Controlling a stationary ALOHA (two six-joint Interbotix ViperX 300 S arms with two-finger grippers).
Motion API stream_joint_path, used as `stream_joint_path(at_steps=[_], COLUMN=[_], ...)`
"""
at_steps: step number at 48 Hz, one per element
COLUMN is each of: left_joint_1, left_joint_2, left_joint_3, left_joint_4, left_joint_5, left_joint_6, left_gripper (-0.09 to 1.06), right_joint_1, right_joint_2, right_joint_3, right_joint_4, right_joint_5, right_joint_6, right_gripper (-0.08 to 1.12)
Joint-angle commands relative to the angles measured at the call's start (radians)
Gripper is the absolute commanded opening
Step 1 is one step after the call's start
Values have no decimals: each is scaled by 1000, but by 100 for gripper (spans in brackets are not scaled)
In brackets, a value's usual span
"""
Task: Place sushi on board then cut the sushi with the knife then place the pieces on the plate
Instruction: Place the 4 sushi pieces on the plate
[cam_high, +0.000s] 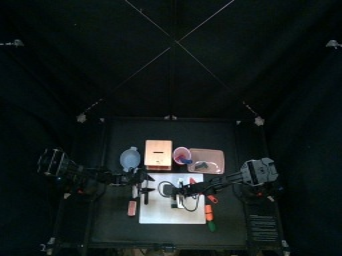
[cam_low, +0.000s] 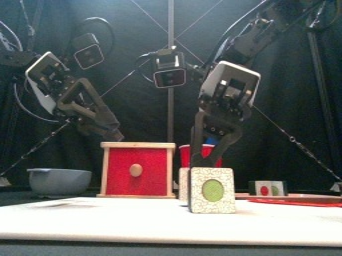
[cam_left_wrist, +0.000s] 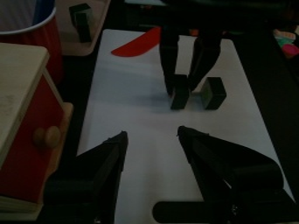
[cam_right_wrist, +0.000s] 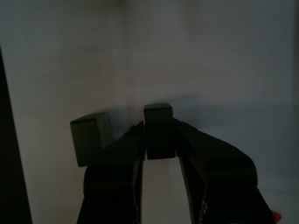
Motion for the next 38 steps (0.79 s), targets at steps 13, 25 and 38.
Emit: stream_joint_path(at_steps=[13, 25, 38], left_joint_1=[-2, -2, 3], left_joint_2=[-5, -5, -3], left_joint_3=[-9, -8, -11], left_joint_4=[-2, -20, -20], left_joint_5=[-6, -5, -6], left_joint_6=[0, 0, 3], left_gripper=[86, 86, 86], right_joint_1=[-153, -270, -445], right_joint_2=[-362, -568, -753], right_joint_3=[170, 334, 520], right_joint_4=[32, 44, 67], right_joint_5=[71, 100, 121], right_joint_6=[2, 3, 2], right_gripper=[53, 53, 53])
